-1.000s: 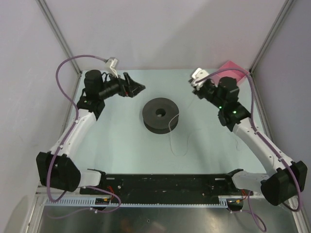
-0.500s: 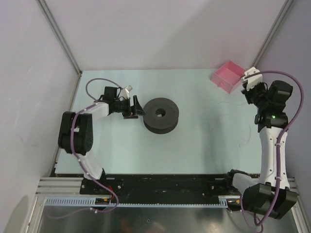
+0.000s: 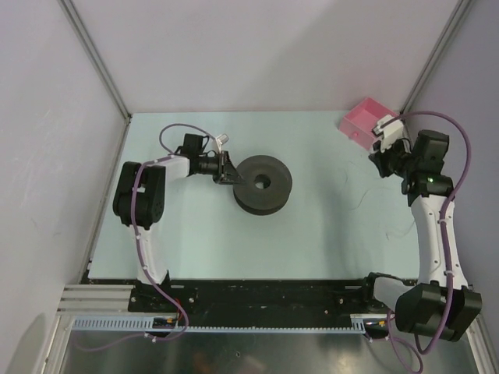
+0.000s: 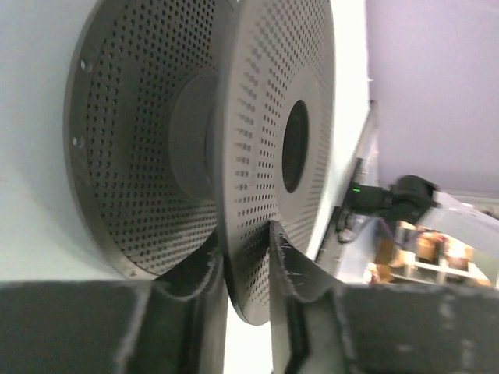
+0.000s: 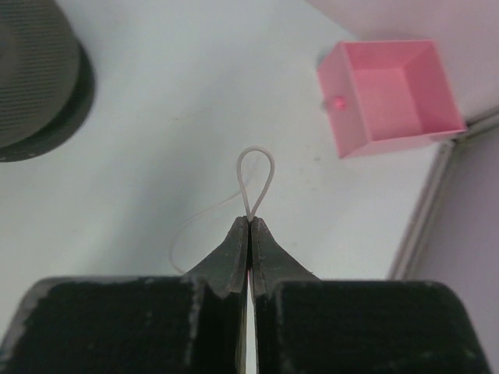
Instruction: Wrap the cables
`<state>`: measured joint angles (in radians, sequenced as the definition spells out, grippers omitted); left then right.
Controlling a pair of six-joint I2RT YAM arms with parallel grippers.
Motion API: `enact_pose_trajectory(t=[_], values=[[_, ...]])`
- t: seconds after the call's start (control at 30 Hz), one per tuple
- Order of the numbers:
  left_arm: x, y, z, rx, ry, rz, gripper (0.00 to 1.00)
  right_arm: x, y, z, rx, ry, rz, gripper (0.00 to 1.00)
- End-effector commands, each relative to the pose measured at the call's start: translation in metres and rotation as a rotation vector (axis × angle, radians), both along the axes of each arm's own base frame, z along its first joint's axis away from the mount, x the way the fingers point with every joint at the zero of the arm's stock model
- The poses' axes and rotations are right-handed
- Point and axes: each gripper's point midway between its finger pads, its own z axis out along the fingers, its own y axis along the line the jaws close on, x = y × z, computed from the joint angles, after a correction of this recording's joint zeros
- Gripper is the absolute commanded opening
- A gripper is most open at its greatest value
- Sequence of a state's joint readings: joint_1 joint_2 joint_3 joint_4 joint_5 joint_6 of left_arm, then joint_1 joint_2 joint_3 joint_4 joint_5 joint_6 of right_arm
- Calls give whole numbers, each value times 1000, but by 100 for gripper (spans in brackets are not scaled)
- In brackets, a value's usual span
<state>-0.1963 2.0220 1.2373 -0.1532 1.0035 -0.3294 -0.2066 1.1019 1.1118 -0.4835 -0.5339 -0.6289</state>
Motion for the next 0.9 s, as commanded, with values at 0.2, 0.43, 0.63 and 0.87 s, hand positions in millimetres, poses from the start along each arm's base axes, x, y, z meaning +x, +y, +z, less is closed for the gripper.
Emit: enact_pose_trajectory(t=[0.2, 0.43, 0.63, 0.87], values=[[-25, -5, 62, -23, -295, -136, 0, -24, 63, -31, 107, 186, 219, 0], [-103, 9, 89, 180, -674, -469, 0, -23, 90, -20, 72, 112, 352, 0], [-135, 17, 74, 344, -891, -666, 0, -28, 134, -19, 66, 97, 483, 0], [-156, 11, 78, 386, -1050, -787, 1, -45, 191, -33, 55, 127, 666, 0]])
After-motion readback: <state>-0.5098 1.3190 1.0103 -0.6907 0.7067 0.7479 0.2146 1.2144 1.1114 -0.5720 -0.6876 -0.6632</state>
